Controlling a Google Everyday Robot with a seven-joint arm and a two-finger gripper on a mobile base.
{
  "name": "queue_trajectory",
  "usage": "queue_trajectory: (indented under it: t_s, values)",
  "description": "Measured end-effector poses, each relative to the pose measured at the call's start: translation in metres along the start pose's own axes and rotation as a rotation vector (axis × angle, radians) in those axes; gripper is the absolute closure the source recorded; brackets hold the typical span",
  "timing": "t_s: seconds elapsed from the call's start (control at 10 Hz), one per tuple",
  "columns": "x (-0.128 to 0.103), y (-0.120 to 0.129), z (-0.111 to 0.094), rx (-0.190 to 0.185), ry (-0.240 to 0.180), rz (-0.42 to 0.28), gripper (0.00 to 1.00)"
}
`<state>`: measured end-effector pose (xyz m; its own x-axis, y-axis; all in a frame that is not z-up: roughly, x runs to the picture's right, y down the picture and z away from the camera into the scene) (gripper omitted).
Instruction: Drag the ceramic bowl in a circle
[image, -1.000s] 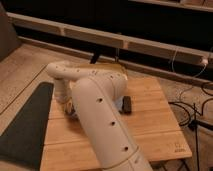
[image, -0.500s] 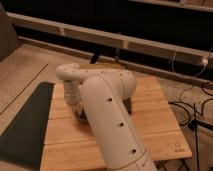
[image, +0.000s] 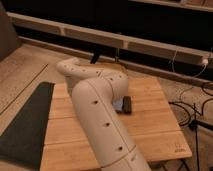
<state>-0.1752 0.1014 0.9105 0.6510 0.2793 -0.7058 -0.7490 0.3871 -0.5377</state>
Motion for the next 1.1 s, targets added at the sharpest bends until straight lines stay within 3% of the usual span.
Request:
queue_trajectory:
  t_s: [0.3, 0.5, 0.8, 1.1]
  values:
    - [-0.024, 0.048, -0.013, -0.034, -0.029, -0.121, 1.0]
    - [-0.017, 0.074, -0.024, -0.052, -0.038, -0.182, 1.0]
    - [0.026, 0.085, -0.018, -0.093, 0.001, -0.17, 1.0]
    - [0.067, 0.073, -0.002, -0.126, 0.051, -0.098, 1.0]
